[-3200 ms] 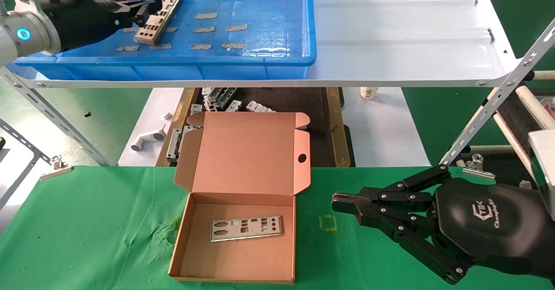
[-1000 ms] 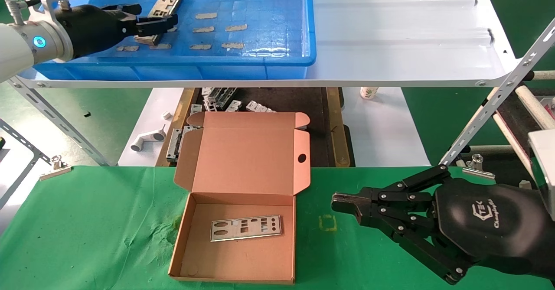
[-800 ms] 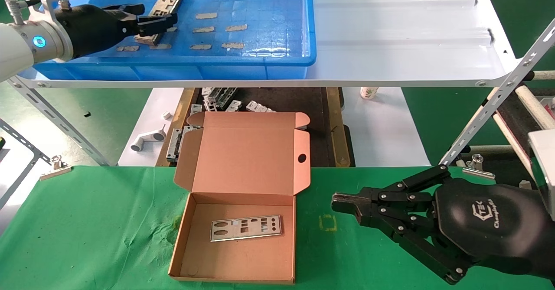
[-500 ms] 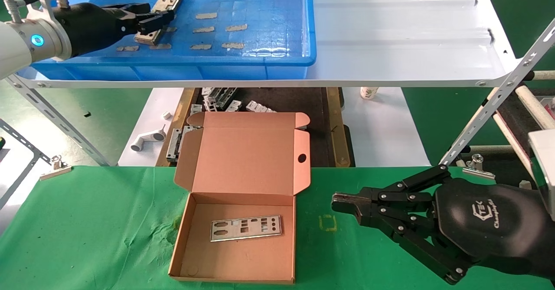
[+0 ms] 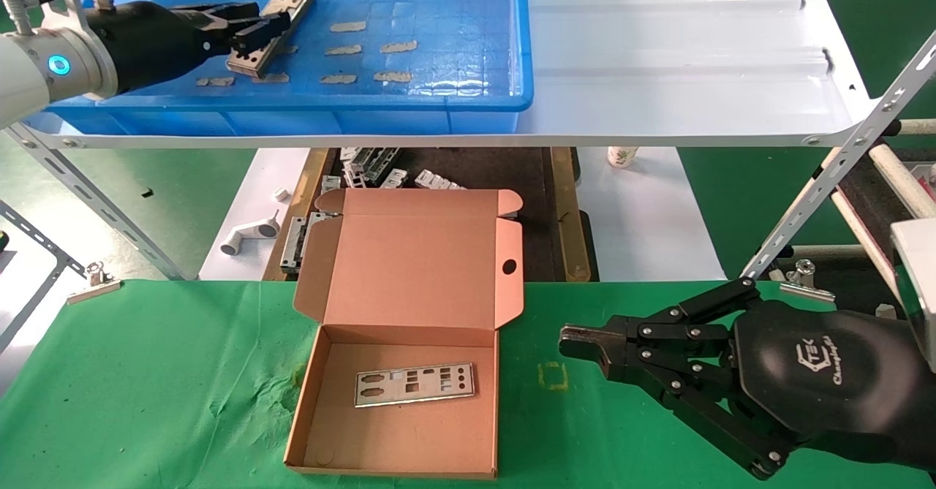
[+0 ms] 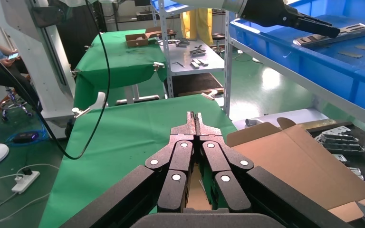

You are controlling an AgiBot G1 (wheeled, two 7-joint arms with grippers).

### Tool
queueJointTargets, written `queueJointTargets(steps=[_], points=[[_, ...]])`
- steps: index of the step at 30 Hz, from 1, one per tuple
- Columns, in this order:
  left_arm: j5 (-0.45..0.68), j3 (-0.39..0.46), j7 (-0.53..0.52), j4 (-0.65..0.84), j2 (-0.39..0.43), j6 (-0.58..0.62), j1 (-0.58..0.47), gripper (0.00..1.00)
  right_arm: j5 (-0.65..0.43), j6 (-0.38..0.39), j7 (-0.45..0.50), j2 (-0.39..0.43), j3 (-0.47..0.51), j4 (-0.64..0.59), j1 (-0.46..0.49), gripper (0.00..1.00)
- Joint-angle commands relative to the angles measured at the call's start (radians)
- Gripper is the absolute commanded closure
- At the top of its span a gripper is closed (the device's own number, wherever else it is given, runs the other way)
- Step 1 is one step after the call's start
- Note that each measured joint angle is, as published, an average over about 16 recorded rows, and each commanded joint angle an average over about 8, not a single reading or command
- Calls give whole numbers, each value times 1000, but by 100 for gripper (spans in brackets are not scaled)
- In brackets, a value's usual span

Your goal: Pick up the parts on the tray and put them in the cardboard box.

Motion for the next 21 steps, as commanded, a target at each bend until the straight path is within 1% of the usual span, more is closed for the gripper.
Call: queueJointTargets(steps=[1, 8, 12, 16, 21], points=[[-1, -1, 1, -2, -1, 3, -3, 100, 0, 0, 0, 0, 0, 0, 0, 100], [-12, -8, 13, -17, -16, 60, -20, 100, 0, 0, 0, 0, 0, 0, 0, 100], [-18, -12, 28, -32, -31, 124, -33, 100, 0, 0, 0, 0, 0, 0, 0, 100], [-24, -14, 55, -63, -58, 258, -50, 100, 0, 0, 0, 0, 0, 0, 0, 100], [-36, -14, 103, -110, -107, 513, -67, 100, 0, 0, 0, 0, 0, 0, 0, 100]])
